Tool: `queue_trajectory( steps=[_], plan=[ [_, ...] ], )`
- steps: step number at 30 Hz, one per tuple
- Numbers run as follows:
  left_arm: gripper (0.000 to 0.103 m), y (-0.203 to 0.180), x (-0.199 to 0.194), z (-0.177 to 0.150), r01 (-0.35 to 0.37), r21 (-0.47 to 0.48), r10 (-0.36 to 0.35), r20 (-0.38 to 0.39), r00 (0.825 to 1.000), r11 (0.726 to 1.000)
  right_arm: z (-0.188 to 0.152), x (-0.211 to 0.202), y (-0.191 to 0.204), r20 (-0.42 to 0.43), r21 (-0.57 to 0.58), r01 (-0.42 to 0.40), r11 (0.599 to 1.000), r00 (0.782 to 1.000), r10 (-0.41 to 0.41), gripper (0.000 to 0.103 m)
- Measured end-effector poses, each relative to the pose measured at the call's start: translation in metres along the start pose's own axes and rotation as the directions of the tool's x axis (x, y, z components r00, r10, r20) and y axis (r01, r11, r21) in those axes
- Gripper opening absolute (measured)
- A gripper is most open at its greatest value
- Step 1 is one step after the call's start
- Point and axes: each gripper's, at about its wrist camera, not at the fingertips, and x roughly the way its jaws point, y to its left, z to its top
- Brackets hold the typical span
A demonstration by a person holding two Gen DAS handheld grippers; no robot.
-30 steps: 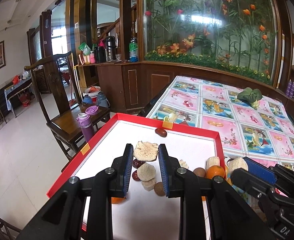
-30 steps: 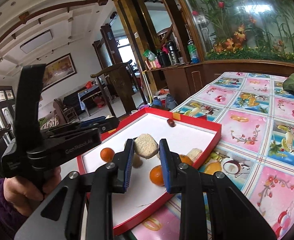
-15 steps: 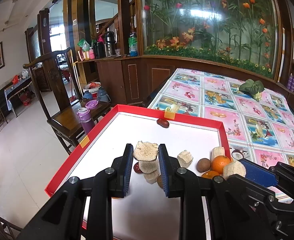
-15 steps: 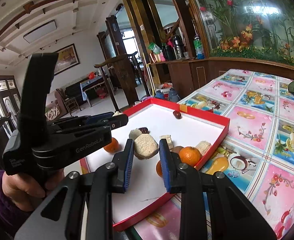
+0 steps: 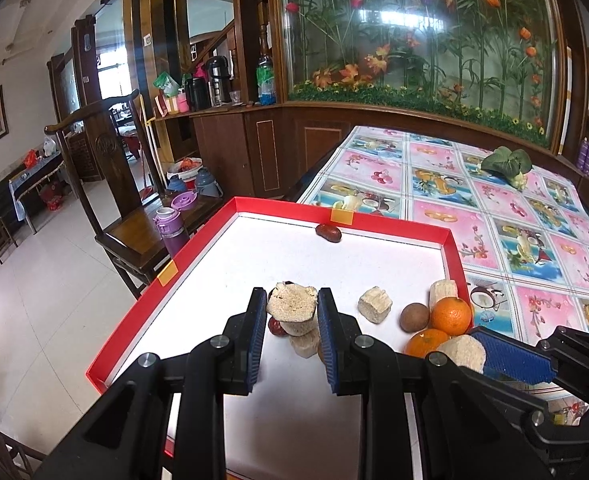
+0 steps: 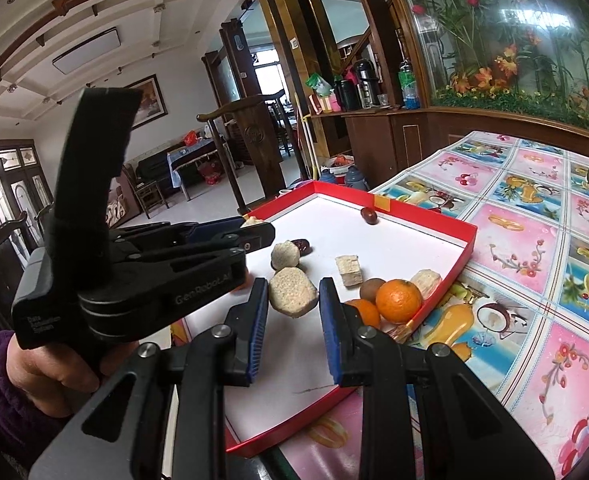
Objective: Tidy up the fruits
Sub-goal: 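Lower the beige cakes into the tray and open both tools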
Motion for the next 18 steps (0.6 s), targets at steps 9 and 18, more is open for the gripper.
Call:
queue_trajectory(
  steps=[9, 18],
  plan=[
    [0.025, 0.002, 0.002, -0.002, -0.001, -0.004, 0.001, -0.009, 1.000, 1.000, -0.004, 0.004, 0.006, -0.022, -0.010, -0.002, 1.000, 1.000, 0.002, 0.028],
    [0.025, 0.009, 0.007, -0.005, -0.016, -0.017, 0.016, -0.023, 1.000, 1.000, -0.003, 0.011, 0.000, -0.056, 0.019, 0.007, 1.000, 0.998, -0.006, 0.028]
  ],
)
